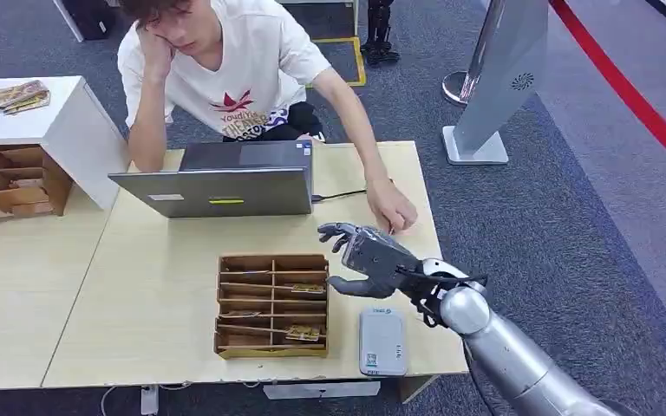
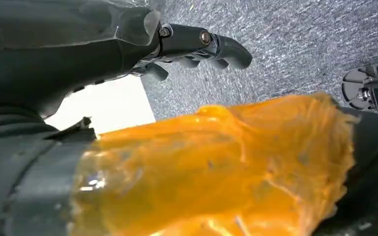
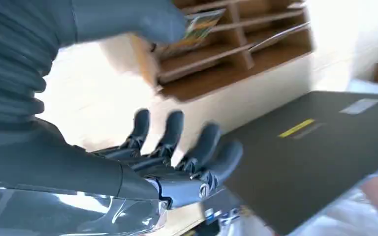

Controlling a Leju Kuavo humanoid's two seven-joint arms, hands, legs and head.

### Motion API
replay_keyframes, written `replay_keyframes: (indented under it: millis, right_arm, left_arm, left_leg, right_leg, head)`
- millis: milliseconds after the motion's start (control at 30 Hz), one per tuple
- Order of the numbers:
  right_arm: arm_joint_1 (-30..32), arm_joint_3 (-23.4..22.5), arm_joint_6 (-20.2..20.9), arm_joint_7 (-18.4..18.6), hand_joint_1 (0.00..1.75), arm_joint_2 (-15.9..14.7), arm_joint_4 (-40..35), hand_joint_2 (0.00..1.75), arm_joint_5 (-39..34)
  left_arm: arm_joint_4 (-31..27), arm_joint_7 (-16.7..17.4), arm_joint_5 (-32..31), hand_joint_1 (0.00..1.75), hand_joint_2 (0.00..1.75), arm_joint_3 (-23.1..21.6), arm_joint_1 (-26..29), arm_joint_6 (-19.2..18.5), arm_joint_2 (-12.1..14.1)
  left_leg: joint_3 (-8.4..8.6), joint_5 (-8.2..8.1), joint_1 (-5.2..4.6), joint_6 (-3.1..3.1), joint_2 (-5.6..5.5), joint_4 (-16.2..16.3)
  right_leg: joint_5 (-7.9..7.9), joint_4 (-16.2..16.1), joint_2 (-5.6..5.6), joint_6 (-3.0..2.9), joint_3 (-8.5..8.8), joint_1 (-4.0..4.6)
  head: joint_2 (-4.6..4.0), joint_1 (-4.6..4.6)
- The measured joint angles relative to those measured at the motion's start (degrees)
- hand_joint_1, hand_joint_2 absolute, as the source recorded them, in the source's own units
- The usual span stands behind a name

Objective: Pass the card to the sensor for recognition and then transmit it.

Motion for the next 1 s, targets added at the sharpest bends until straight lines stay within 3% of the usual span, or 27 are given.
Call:
replay_keyframes:
  millis: [333,367,467,500,900,933,967,1000]
  right_arm:
    - [5.9,-1.4,-0.2,-2.6,0.0,4.3,-6.1,1.75,-2.3]
    - [6.4,-1.5,-0.2,-2.8,0.0,4.5,-6.7,0.0,-2.3]
    - [7.6,-1.6,-0.2,-3.2,0.0,5.1,-8.0,0.0,-2.7]
    - [8.0,-1.6,-0.2,-3.4,0.0,5.2,-8.5,1.75,-2.8]
    - [12.3,-0.7,-6.7,-5.0,0.0,6.4,-13.7,1.75,5.8]
    - [12.4,-0.7,-7.1,-5.0,0.16,6.5,-13.9,1.75,6.2]
    - [12.6,-0.5,-8.1,-5.2,1.48,6.6,-14.0,1.75,7.5]
    - [12.8,-0.4,-9.5,-5.3,1.75,6.7,-14.3,1.75,9.5]
  left_arm:
    - [0.0,0.0,-0.9,0.0,0.0,-1.0,-0.1,0.3,-0.2]
    - [0.0,0.0,-1.0,0.0,0.0,-1.3,-0.1,0.3,-0.2]
    - [0.0,0.0,-1.3,0.0,0.0,-1.4,-0.1,0.4,-0.2]
    - [0.0,0.0,-1.3,0.0,0.0,-1.4,-0.1,0.4,-0.2]
    - [0.0,-0.1,-2.1,0.0,0.0,-2.7,-0.1,1.0,-0.2]
    - [0.0,-0.1,-2.1,0.0,0.0,-2.8,-0.1,1.0,-0.2]
    - [0.0,-0.1,-2.2,0.0,0.0,-2.8,-0.1,1.0,-0.2]
    - [0.0,-0.1,-2.4,0.0,0.0,-2.8,-0.1,1.0,-0.2]
  left_leg:
    - [0.0,0.0,-0.01,0.0,0.0,0.0]
    - [0.0,0.0,-0.01,0.0,0.0,0.0]
    - [0.0,0.0,-0.01,0.0,0.0,0.0]
    - [0.0,0.0,0.0,0.0,0.0,0.0]
    - [-0.01,0.0,0.0,0.0,0.01,0.0]
    - [-0.01,0.0,0.0,0.0,0.01,0.0]
    - [-0.01,0.0,0.0,0.0,0.01,0.0]
    - [-0.01,0.0,0.0,0.0,0.01,0.0]
  right_leg:
    - [-0.01,0.0,0.0,0.01,0.0,0.0]
    - [-0.01,0.0,0.0,0.01,0.0,0.0]
    - [-0.01,0.0,0.0,0.01,0.0,-0.01]
    - [-0.01,0.0,0.0,0.01,0.0,0.0]
    - [-0.02,0.0,0.0,0.02,0.0,0.0]
    - [-0.02,0.0,0.0,0.02,0.0,-0.01]
    - [-0.02,0.0,0.0,0.02,0.0,-0.01]
    - [-0.02,0.0,0.01,0.02,0.0,-0.01]
  head:
    - [0.0,-0.02]
    - [0.0,-0.02]
    - [0.0,-0.02]
    - [0.0,-0.02]
    - [0.0,-0.02]
    - [0.0,0.0]
    - [0.0,-0.02]
    - [0.0,0.0]
